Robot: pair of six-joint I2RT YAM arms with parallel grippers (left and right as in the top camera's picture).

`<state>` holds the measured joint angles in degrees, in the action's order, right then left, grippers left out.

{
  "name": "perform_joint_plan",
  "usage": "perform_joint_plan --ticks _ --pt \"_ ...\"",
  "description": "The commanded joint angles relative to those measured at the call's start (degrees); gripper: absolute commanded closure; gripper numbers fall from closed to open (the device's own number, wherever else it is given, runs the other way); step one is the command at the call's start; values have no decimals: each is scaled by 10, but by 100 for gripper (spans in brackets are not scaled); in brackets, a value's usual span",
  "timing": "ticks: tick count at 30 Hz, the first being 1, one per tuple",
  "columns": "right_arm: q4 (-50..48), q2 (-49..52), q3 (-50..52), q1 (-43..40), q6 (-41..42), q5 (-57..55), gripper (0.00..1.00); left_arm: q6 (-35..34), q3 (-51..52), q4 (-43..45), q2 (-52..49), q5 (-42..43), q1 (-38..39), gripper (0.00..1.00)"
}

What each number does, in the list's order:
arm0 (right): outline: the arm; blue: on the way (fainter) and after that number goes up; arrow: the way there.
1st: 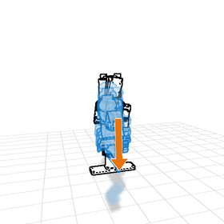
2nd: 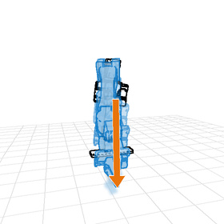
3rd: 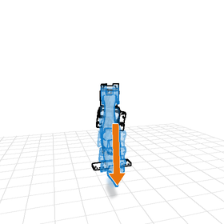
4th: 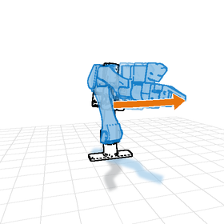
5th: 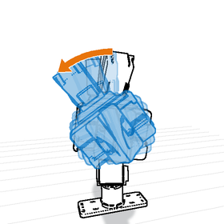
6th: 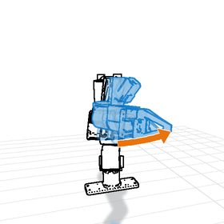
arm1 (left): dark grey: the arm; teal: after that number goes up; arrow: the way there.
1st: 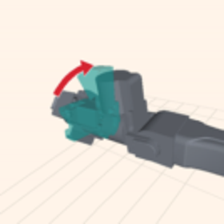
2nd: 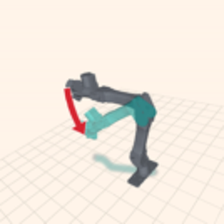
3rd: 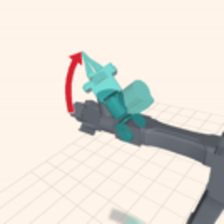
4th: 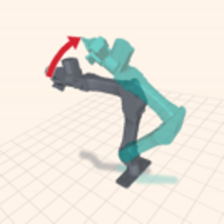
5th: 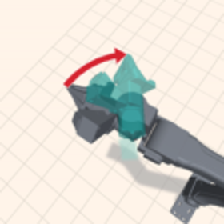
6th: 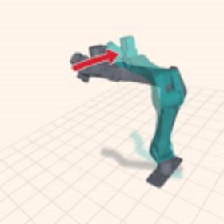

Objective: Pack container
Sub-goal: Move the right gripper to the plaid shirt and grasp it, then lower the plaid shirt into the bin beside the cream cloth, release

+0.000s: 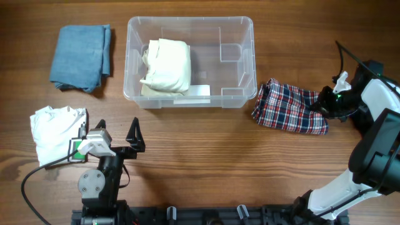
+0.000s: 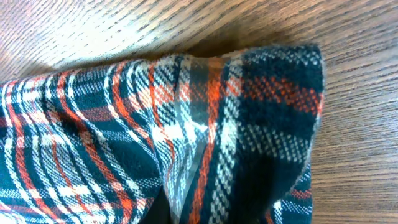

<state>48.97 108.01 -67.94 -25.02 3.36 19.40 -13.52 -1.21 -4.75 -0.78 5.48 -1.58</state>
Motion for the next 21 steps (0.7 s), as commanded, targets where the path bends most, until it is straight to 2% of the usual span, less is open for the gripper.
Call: perform_joint_plan --ticks 1,5,12,18,21 --pt "3 13 -12 3 14 43 96 11 5 0 4 0 -3 0" --pt "14 -24 -64 3 43 87 96 11 5 0 4 1 -3 0" --pt "51 -125 -159 10 42 107 96 11 5 0 4 1 -3 0" --pt "46 -213 -213 57 44 107 96 11 5 0 4 1 -3 0" --pt "39 -244 -240 83 73 106 96 11 5 0 4 0 -3 0"
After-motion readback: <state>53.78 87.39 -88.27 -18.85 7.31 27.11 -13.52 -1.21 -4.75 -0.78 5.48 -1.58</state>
